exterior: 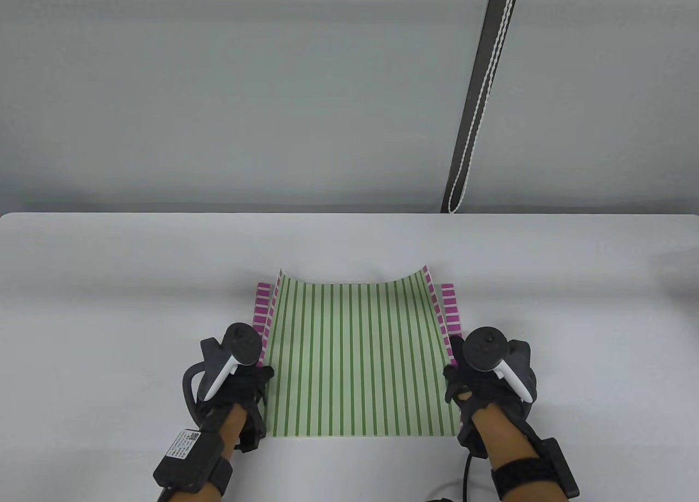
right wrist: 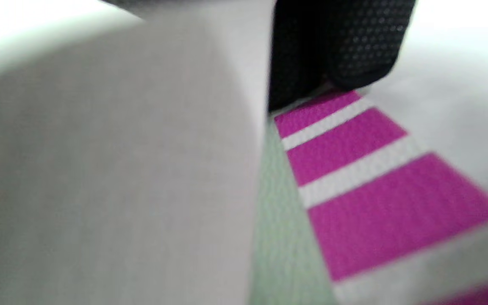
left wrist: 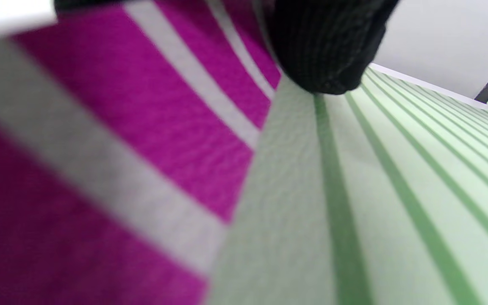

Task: Unroll mouse pads and stack together

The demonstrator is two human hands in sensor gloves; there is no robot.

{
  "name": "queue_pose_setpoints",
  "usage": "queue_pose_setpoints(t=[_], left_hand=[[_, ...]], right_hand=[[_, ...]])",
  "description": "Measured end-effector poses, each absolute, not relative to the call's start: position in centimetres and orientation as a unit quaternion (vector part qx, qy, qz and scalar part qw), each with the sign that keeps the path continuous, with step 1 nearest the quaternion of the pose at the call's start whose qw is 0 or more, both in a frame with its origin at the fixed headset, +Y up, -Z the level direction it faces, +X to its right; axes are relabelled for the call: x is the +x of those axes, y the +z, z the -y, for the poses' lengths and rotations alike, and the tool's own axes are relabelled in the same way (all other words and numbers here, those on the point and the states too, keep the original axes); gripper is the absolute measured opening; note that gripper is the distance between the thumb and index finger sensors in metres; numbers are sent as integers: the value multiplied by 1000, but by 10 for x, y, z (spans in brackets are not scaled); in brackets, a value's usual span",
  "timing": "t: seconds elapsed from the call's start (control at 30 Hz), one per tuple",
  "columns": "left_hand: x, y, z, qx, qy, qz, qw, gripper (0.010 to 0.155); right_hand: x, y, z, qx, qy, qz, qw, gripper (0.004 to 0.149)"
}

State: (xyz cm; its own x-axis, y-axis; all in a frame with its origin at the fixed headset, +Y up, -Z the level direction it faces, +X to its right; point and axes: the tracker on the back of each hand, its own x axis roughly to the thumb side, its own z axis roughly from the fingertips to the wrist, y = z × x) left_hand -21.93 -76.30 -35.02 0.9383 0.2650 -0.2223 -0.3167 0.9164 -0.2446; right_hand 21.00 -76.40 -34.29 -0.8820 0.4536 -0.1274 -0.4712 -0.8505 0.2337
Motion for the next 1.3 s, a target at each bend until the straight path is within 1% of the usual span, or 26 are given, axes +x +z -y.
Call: queue_pose_setpoints(t=[0.1,0.2,0.3,0.37,0.4,0.47,0.5,0.53,0.6,0.67,0.7,0.73,0.77,0.83,1.03,1.13,1.3], left_hand=[[-225,-348,760,-143,145,-113,973,74],[-231,-343,749,-117,161,-114,973,81],[-233,-337,733,-93,181,-86,975,86],[-228,-335,727,-102,177,-43,978,88],[-226,-335,727,-115,171,-30,978,90],[-219,-335,734,-162,127,-6,979,93],[-217,-335,738,-179,110,-4,978,94],[-215,-337,744,-213,84,-10,973,95],[-214,-339,755,-245,73,-5,967,95],[-216,-342,765,-277,62,-9,959,95],[-218,-343,770,-288,54,-18,956,94],[-224,-344,773,-303,69,-22,950,94],[-227,-345,776,-307,109,-12,945,95],[-231,-346,778,-306,112,-14,945,95],[-233,-346,779,-309,125,-12,943,97],[-232,-346,779,-306,124,-11,944,97],[-231,-345,780,-299,121,-11,946,96]], right_hand=[[215,-340,761,-38,956,-137,258,70],[218,-336,743,-33,962,-130,238,77],[206,-328,711,10,981,-72,178,80],[183,-323,704,79,983,-70,151,80],[177,-322,706,89,983,-76,142,81],[152,-322,725,142,973,-144,114,84],[148,-322,732,148,968,-166,113,85],[144,-323,742,161,960,-196,116,85],[145,-324,757,159,952,-231,124,86],[152,-325,767,149,944,-274,108,82],[158,-325,766,158,940,-277,120,84],[162,-325,765,147,945,-264,126,84],[168,-325,764,141,944,-278,108,85],[178,-323,762,147,943,-287,83,85],[209,-314,762,146,942,-293,81,85],[214,-313,764,154,942,-279,105,84],[216,-315,763,163,943,-269,106,86]])
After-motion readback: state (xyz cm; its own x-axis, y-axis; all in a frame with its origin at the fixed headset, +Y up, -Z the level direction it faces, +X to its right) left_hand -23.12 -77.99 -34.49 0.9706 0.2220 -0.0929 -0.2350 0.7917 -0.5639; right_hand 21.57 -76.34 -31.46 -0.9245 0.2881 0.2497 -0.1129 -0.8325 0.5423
